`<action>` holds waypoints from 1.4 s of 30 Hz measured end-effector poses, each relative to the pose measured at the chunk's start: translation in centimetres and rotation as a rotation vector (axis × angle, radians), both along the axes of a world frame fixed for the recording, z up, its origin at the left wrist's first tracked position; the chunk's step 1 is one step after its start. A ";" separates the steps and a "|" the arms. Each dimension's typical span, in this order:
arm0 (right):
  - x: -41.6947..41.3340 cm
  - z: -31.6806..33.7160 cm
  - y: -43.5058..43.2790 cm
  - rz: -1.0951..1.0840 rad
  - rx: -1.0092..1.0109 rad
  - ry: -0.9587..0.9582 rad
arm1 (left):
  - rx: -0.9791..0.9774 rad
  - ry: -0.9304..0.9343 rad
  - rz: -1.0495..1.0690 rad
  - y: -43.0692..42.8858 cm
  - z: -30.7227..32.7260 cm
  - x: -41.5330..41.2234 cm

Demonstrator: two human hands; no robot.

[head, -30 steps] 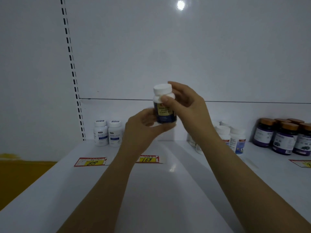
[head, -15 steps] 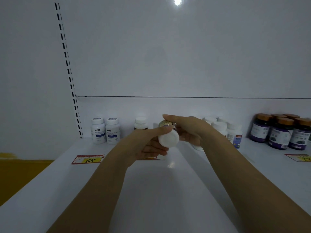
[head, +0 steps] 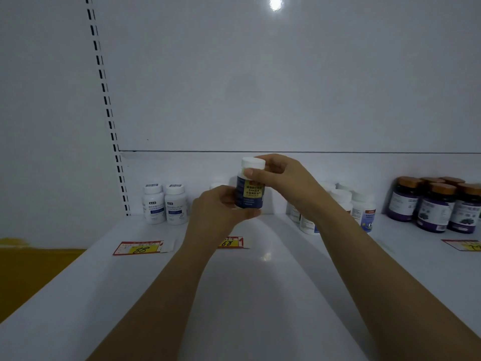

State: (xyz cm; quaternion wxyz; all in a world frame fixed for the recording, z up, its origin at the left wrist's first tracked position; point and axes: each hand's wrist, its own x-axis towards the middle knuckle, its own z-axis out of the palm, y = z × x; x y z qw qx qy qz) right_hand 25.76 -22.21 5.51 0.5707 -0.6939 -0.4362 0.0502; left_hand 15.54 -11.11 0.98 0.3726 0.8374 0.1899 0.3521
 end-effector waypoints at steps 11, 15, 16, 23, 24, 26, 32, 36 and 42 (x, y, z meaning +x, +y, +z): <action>2.5 0.5 4.8 -0.169 -0.141 -0.102 | 0.203 0.424 0.033 -2.2 -1.2 -2.1; 3.6 -1.2 6.5 -0.238 -0.232 -0.104 | 0.276 0.700 -0.037 -4.6 -3.0 -4.1; 3.8 -1.8 6.8 -0.249 -0.251 -0.096 | 0.302 0.742 -0.030 -4.8 -3.5 -4.5; 4.0 -4.3 7.6 -0.265 -0.312 -0.094 | 0.381 0.841 0.005 -4.9 -5.4 -5.2; 4.0 -4.2 7.7 -0.277 -0.315 -0.105 | 0.394 0.844 0.003 -4.9 -5.4 -5.2; 4.0 -3.9 7.8 -0.287 -0.373 -0.147 | 0.403 0.841 0.005 -5.1 -5.4 -5.3; 3.0 -2.1 9.5 -0.454 -0.496 -0.380 | 0.390 0.825 0.009 -5.0 -5.5 -5.3; 0.7 -1.2 12.0 -0.368 -0.599 -0.690 | 0.373 0.813 0.007 -5.0 -5.5 -5.4; -0.2 -2.3 13.7 -0.354 -0.886 -0.874 | 0.369 0.809 0.001 -5.1 -5.5 -5.4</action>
